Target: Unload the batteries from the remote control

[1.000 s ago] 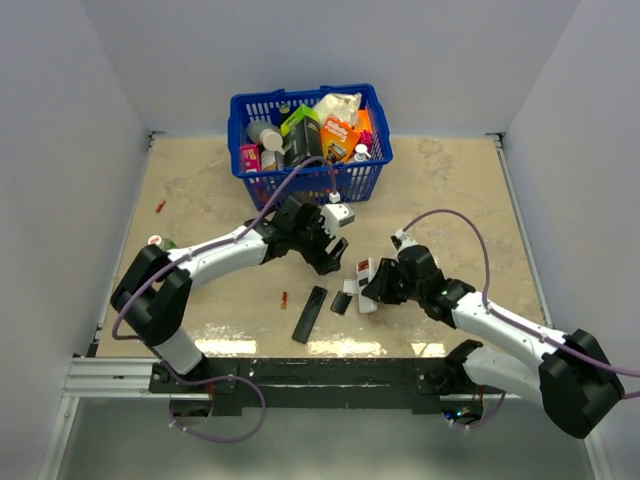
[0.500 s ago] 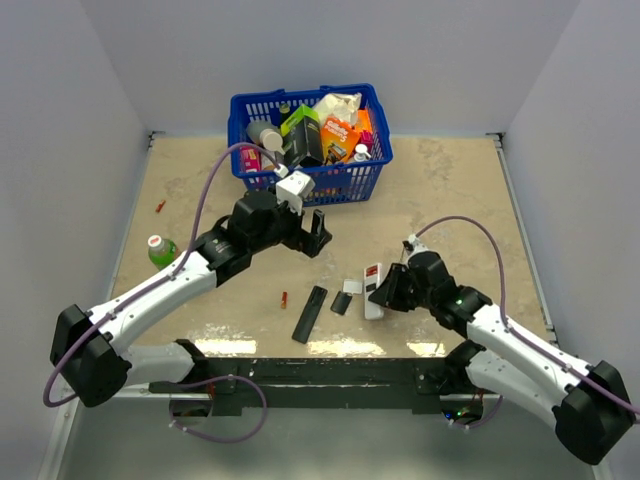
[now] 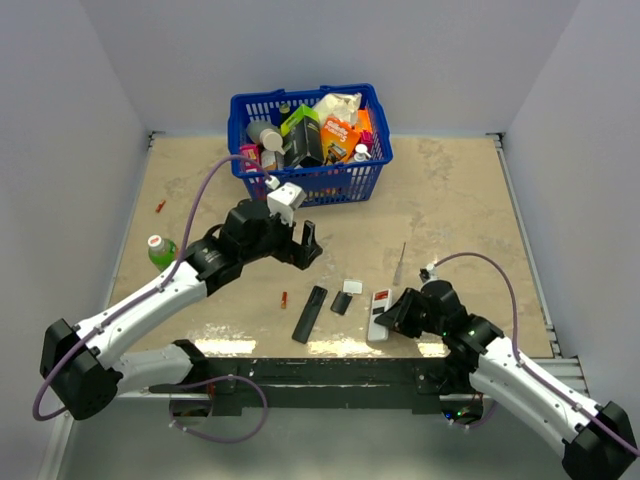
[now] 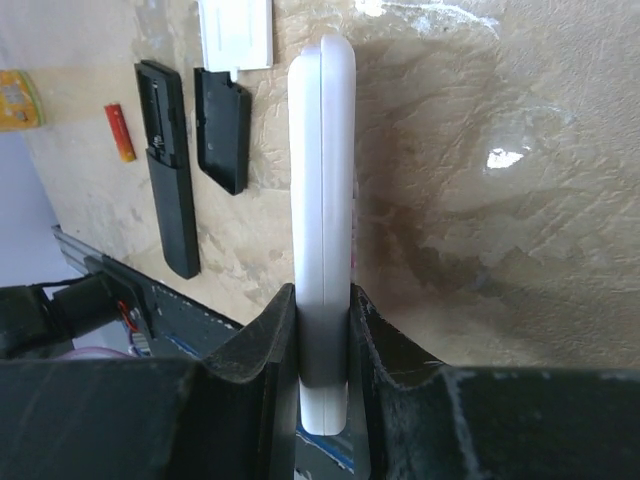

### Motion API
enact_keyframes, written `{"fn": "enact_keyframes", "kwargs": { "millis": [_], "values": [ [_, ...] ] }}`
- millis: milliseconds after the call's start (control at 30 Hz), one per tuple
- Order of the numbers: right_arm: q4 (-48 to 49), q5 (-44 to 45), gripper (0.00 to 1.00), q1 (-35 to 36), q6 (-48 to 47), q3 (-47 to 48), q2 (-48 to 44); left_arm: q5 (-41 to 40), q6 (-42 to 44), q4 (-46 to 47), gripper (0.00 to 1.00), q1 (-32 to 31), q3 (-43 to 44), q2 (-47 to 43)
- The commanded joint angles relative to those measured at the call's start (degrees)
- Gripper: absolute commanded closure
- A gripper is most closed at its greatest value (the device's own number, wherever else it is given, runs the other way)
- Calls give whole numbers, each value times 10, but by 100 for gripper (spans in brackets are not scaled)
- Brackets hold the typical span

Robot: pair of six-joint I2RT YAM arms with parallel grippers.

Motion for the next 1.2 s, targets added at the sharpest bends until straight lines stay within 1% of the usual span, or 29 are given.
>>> {"fn": "enact_keyframes", "kwargs": {
  "millis": [0,67,100,200,300,400,433,500,533,667,767,867,967,1000,1033,1167],
  "values": [
    [10,27,82,-2,49,7,-8,5,-11,-2,4,1,-1,-23],
    [-6,33,72,-2,61,8,-11,5,-10,-6,4,2,-2,-28],
    [-33,40,65,-2,74,11,-11,2,-10,-8,4,2,-3,-30],
    [-80,79,57,-2,89,28,-4,-12,-13,-14,4,2,-11,-44],
    [-126,96,53,-2,97,59,15,-22,-17,-17,4,2,-22,-60],
    [-143,121,52,-2,97,90,39,-28,-16,-20,4,1,-28,-72],
    [-145,126,52,-2,94,96,63,-29,-15,-24,4,2,-27,-72],
    [-145,143,52,-2,69,115,86,-28,-13,-27,4,2,-23,-70],
    [-146,140,52,-2,61,121,117,-26,-13,-27,4,2,-23,-69],
    [-152,139,52,-2,27,131,173,-19,-14,-24,4,2,-26,-67],
    [-159,149,50,-2,20,137,173,-19,-12,-23,4,2,-28,-70],
    [-144,139,49,-2,24,131,165,-18,-10,-18,4,1,-30,-72],
    [-91,99,49,-2,29,109,158,-19,-9,-16,4,2,-34,-71],
    [-59,87,49,-2,29,97,153,-19,-8,-15,4,2,-34,-69],
    [-51,72,49,0,31,93,152,-19,-8,-15,4,2,-35,-69],
    [-27,63,49,0,45,87,166,-21,-8,-10,4,2,-42,-68]
  ]
}}
